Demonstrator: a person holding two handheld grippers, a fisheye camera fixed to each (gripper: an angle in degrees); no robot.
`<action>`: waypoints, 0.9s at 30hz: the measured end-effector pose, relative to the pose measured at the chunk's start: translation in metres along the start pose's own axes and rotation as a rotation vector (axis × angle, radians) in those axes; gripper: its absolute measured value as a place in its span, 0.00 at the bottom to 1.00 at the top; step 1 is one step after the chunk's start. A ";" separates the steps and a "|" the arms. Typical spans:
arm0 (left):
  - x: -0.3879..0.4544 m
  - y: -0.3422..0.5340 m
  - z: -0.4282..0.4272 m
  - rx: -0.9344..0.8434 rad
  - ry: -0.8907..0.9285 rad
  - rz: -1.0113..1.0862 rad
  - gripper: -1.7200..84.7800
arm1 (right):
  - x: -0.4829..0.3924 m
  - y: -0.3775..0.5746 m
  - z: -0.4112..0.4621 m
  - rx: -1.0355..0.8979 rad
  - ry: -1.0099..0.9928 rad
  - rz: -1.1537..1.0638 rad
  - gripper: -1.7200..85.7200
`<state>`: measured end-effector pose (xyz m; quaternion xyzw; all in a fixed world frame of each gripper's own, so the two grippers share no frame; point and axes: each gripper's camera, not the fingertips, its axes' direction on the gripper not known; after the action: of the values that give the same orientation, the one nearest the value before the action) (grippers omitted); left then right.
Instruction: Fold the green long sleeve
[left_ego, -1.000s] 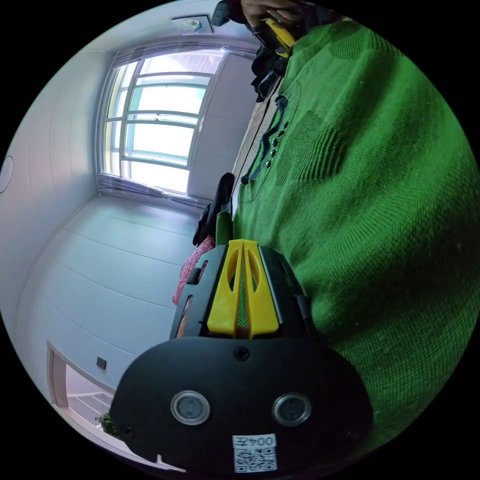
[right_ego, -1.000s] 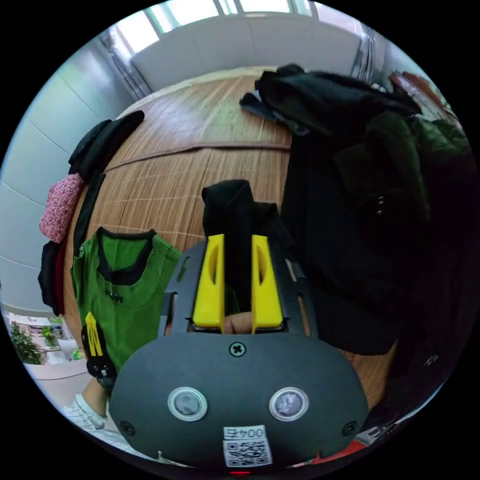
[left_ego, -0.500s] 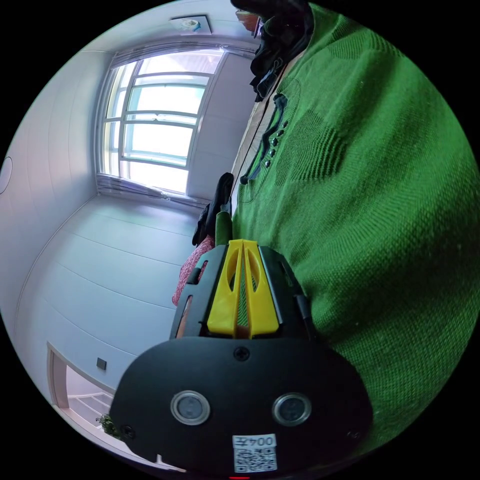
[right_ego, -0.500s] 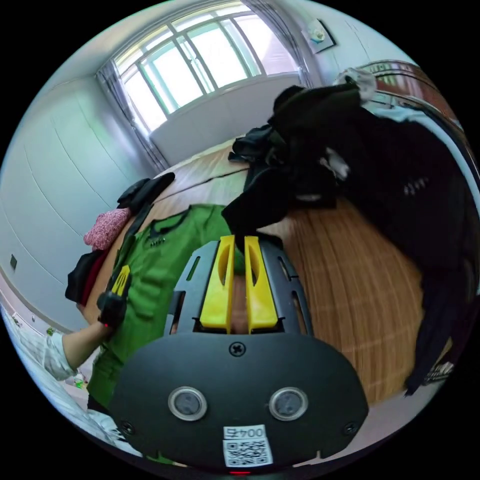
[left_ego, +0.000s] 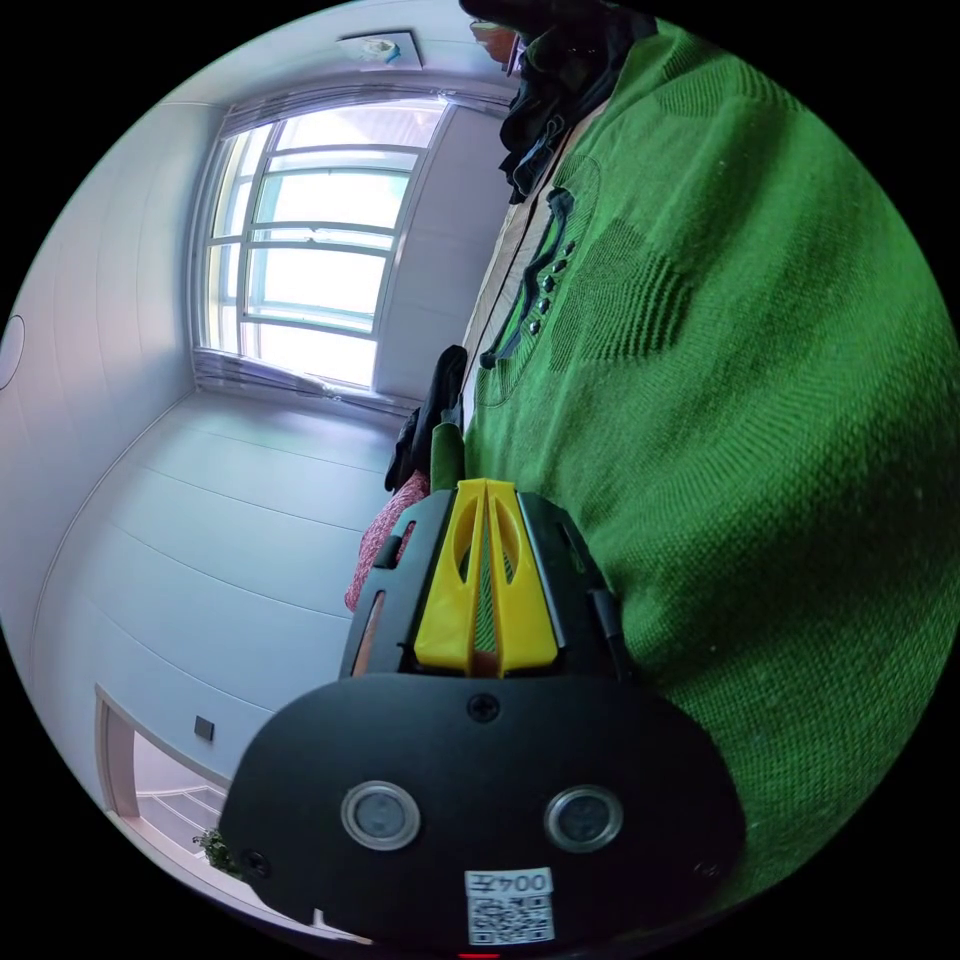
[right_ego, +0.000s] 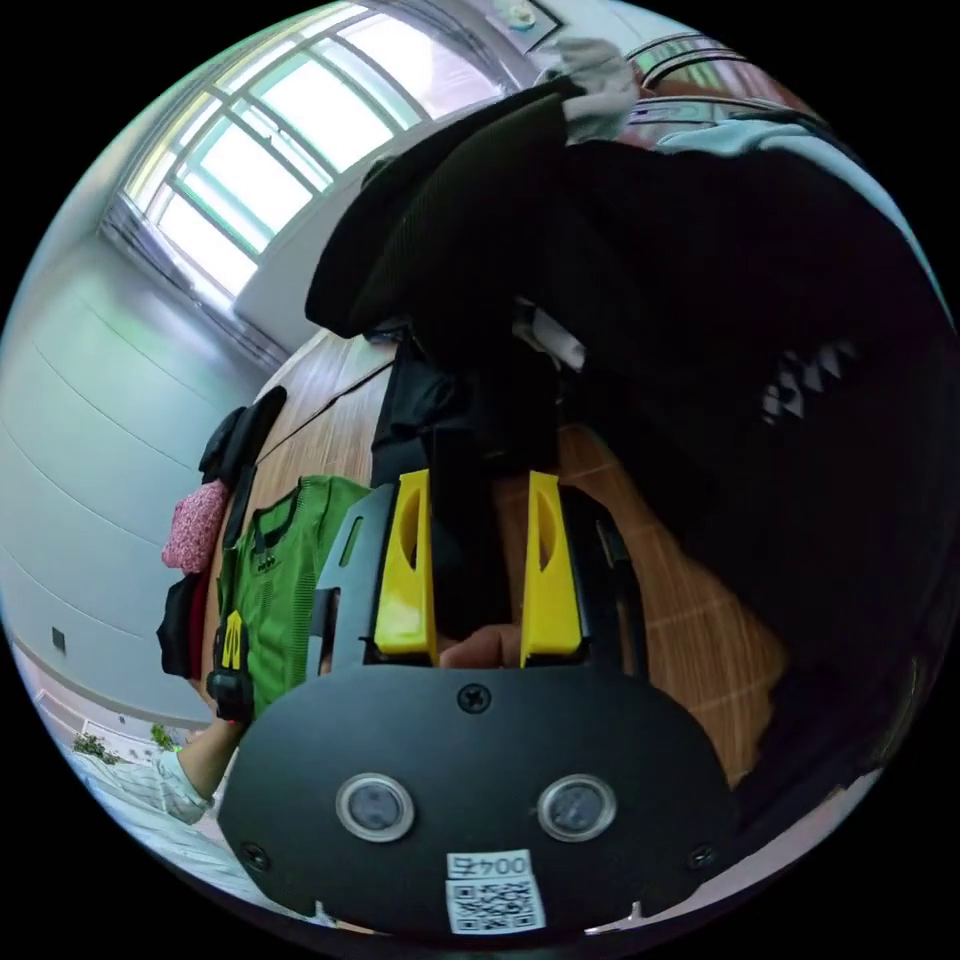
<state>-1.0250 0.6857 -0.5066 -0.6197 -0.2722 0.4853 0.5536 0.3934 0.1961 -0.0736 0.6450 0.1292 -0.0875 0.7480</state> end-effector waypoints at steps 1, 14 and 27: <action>0.001 0.001 0.001 0.000 0.000 0.000 0.02 | -0.008 -0.010 0.015 -0.045 0.016 -0.018 0.17; 0.019 -0.010 -0.017 -0.001 0.004 -0.001 0.02 | -0.050 0.109 -0.142 0.550 -0.015 0.153 0.06; 0.034 -0.060 -0.076 -0.002 0.006 -0.001 0.02 | -0.028 0.233 -0.130 0.438 -0.091 0.167 0.09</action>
<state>-0.9315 0.6979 -0.4659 -0.6215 -0.2712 0.4828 0.5542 0.4256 0.3594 0.1369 0.7959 0.0197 -0.0802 0.5998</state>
